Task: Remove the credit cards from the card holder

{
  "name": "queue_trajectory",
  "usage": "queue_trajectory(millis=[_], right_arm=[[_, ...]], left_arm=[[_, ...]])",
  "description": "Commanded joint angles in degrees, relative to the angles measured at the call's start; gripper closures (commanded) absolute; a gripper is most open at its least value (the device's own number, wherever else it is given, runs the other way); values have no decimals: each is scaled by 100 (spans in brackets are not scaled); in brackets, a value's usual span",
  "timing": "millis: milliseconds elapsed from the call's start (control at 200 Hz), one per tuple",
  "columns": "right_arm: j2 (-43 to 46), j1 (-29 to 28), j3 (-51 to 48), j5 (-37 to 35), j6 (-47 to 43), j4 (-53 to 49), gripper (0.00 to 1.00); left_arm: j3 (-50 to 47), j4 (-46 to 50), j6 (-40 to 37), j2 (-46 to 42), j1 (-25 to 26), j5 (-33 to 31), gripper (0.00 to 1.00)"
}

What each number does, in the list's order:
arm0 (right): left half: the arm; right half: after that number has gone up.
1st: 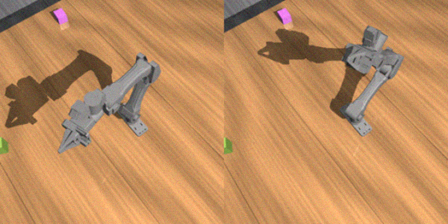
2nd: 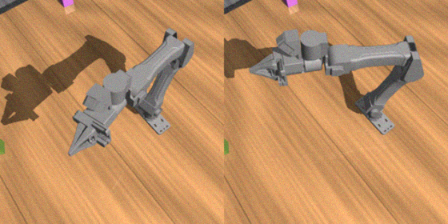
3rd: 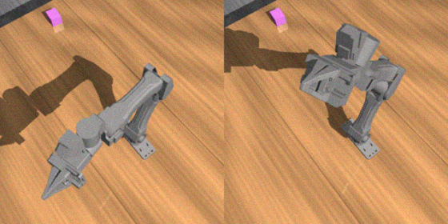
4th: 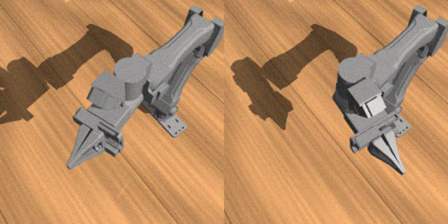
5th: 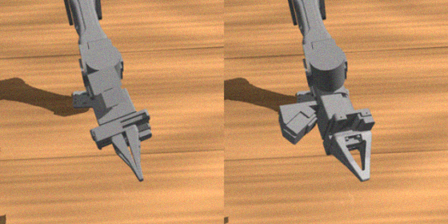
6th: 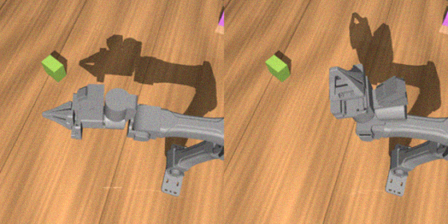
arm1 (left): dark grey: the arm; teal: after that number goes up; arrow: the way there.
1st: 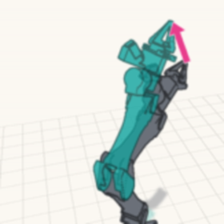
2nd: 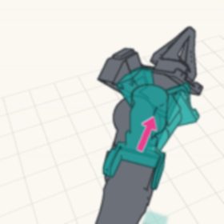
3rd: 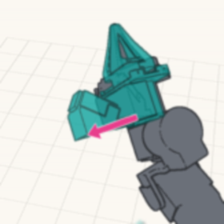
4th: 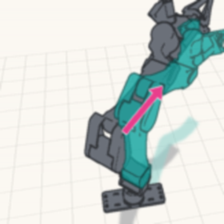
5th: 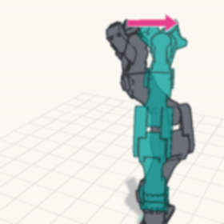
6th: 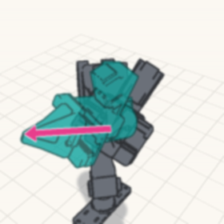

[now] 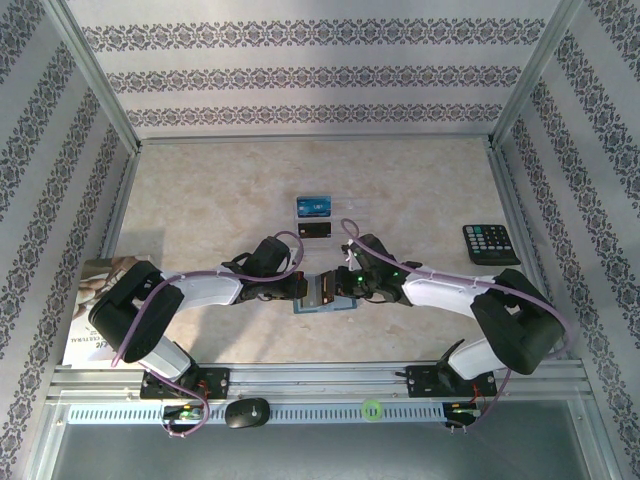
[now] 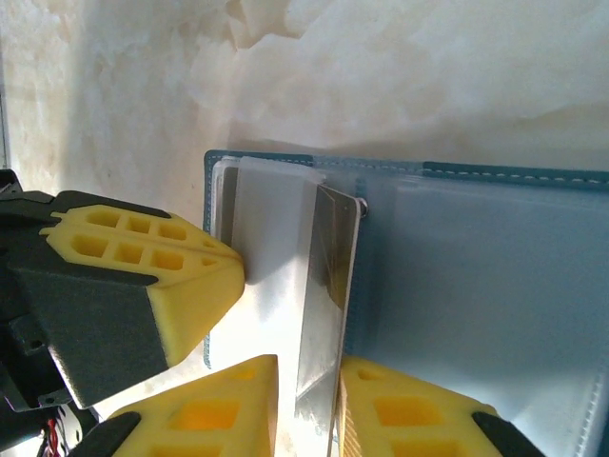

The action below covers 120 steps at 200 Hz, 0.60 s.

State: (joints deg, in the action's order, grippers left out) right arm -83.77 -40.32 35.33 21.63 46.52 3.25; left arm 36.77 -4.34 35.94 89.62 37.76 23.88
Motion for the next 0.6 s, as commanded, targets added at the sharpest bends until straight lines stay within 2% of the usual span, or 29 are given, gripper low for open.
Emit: queue_trajectory(millis=[0,170,320,545,595], right_arm=[[-187,-63,216,56,-21,20,78],[-114,-22,176,-429,5,-405,100],[522,49,-55,-1124,-181,-974,100],[1463,46,-71,-1239,-587,-1235,100],[1669,48,-46,-1201,-749,-1204,100]], left_arm=[[-66,350,-97,240,-49,10,100],[-119,386,-91,140,-55,-45,100],[-140,374,-88,121,-84,-35,100],[57,447,-168,2,-134,-15,100],[129,476,-230,-202,-162,-23,84]])
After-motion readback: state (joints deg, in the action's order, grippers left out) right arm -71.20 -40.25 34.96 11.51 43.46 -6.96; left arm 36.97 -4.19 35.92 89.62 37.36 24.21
